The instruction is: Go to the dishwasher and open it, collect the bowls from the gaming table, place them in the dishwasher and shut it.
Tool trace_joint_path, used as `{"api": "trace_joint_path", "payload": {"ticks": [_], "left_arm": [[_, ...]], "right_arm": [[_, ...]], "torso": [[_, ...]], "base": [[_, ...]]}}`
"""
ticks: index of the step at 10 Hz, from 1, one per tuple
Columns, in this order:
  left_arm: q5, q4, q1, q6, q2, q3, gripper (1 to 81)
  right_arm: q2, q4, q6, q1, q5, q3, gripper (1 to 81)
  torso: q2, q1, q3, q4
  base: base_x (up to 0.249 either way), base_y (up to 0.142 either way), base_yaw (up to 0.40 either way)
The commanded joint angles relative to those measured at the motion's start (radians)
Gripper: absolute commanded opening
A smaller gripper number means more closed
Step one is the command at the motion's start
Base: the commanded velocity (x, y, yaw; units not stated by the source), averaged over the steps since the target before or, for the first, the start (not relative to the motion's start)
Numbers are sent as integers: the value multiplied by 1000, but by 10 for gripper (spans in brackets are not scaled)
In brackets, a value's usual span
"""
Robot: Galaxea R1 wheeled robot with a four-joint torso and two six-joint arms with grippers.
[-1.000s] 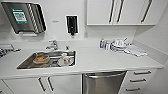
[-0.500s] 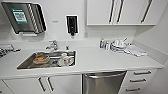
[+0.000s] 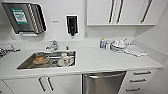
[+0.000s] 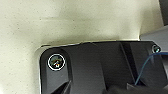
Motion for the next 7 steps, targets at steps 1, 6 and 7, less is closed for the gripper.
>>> {"api": "trace_joint_path", "payload": {"ticks": [1, 6, 7], "left_arm": [[50, -1, -20, -4, 52, -98, 811], [47, -2, -3, -4, 169, -290, 811], [46, -5, -3, -4, 172, -296, 811]], "right_arm": [[25, -1, -40, -8, -7, -20, 811], [75, -8, -43, -67, 21, -25, 811], [80, -9, -43, -71, 21, -25, 811]], "torso": [[0, 0, 0, 0], [0, 0, 1, 0], [0, 0, 1, 0]], "base": [[0, 0, 0], [0, 0, 0], [0, 0, 0]]}}
